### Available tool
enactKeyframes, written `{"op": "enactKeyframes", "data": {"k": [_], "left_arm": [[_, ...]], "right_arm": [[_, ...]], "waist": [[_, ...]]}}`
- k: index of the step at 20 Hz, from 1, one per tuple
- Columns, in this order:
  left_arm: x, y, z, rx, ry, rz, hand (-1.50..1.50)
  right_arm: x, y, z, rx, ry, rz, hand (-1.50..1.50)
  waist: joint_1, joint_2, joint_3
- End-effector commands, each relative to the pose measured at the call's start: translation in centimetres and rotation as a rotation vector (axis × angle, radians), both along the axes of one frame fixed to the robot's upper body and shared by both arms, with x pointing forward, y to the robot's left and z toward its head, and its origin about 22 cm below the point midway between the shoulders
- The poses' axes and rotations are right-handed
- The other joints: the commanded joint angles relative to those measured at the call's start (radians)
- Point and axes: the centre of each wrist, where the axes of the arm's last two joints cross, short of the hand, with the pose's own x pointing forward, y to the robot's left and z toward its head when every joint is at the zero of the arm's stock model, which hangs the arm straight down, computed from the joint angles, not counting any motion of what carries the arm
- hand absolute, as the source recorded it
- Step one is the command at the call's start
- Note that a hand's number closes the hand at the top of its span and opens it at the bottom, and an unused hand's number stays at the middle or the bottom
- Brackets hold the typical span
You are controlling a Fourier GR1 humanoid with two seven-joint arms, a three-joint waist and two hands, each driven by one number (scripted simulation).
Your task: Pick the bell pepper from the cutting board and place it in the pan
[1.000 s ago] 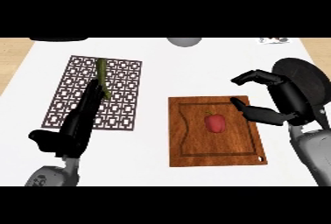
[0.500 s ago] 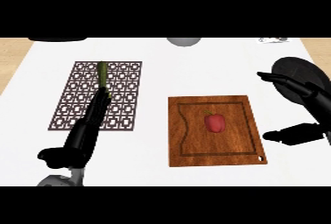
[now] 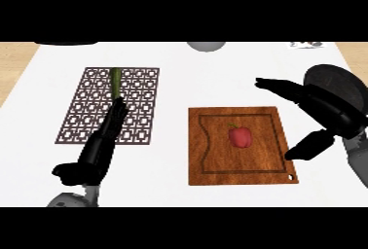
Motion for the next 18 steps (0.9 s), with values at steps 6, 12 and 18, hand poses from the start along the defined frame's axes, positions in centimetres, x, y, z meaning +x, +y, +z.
{"op": "enactKeyframes", "data": {"k": [6, 12, 18], "left_arm": [[-0.2, 0.8, 0.3, 0.01, -0.004, -0.021, 0.0], [0.4, -1.0, 0.3, -0.004, 0.004, -0.002, 0.0], [0.1, 0.0, 1.5, 0.008, -0.008, 0.0, 0.0]], "right_arm": [[1.0, 7.2, -2.7, -0.45, 0.075, 0.069, -1.5], [0.0, 8.5, -7.0, -0.564, 0.086, 0.047, -1.5], [0.6, 7.9, -6.4, -0.559, 0.122, 0.02, -1.5]], "waist": [[0.018, 0.003, 0.0], [-0.005, 0.001, 0.001], [-0.008, 0.0, 0.001]]}}
